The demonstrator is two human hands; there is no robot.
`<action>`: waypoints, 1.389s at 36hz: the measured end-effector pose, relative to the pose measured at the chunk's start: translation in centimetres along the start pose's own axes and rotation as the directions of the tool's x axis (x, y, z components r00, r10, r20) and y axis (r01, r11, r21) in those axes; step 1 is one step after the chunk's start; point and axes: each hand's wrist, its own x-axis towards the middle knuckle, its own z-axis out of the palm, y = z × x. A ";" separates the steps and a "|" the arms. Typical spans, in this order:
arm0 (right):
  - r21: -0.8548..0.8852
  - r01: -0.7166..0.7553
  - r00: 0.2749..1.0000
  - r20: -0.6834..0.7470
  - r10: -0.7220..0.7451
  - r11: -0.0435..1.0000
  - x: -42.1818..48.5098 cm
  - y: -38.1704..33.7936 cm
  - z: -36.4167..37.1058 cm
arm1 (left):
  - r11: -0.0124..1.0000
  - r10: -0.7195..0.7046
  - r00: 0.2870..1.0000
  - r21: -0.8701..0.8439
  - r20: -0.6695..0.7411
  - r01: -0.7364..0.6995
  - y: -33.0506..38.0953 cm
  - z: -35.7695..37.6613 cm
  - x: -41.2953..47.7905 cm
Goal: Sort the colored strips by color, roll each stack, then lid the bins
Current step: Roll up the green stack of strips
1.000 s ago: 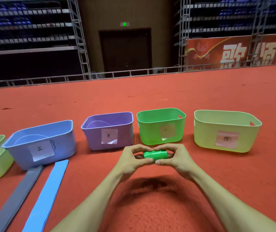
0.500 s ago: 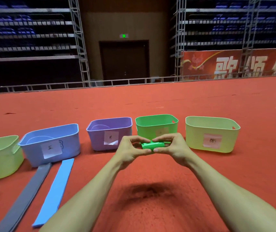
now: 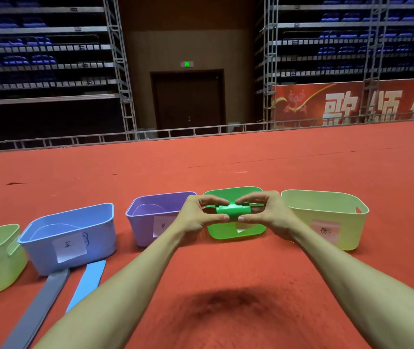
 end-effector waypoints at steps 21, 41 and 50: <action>-0.245 -0.065 0.996 -0.070 0.049 0.967 14.5 10.7 -5.4 | 0.995 -0.080 0.996 0.062 0.035 0.078 -9.6 0.3 17.3; -0.576 -0.154 0.977 0.031 0.210 0.802 21.2 17.1 -7.1 | 0.934 -0.172 0.976 0.336 0.134 0.119 -15.5 0.8 23.8; -0.568 -0.154 0.976 0.039 0.213 0.809 20.7 16.8 -6.8 | 0.891 -0.168 0.979 0.443 0.116 0.101 -15.8 0.7 23.6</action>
